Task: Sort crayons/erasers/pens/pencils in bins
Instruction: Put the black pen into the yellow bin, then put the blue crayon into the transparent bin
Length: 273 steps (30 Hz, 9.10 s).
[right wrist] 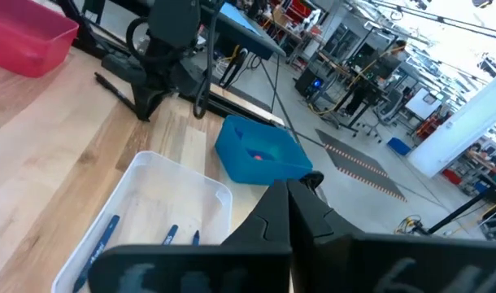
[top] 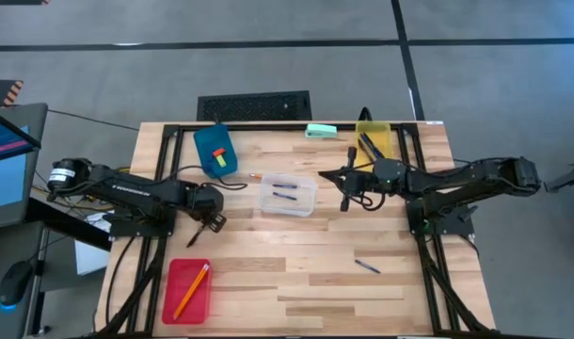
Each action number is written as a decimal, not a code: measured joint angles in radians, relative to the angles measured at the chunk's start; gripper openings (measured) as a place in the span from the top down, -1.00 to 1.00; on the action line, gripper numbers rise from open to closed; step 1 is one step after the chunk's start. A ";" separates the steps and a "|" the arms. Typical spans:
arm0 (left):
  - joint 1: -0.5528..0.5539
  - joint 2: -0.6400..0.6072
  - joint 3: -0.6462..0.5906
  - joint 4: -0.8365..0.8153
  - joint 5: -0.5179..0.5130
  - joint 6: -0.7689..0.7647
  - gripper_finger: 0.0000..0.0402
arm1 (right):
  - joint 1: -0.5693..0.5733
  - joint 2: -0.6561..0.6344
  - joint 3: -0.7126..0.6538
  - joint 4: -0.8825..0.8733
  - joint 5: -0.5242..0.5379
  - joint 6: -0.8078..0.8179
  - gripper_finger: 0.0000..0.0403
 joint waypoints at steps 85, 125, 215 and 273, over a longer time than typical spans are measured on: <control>-0.028 -0.442 -0.078 0.578 -0.288 0.362 0.95 | -0.164 0.142 0.007 0.121 -0.273 0.334 0.99; 0.170 0.142 -0.220 1.934 0.033 0.569 0.94 | -0.053 0.787 0.636 0.200 -0.387 0.786 0.03; 0.309 -0.076 -0.210 1.540 0.074 0.791 0.98 | -0.832 0.572 0.524 -1.261 0.055 0.647 0.78; 0.339 -0.076 -0.199 1.553 0.051 0.838 0.98 | 0.725 0.235 0.326 -1.290 0.008 1.653 0.92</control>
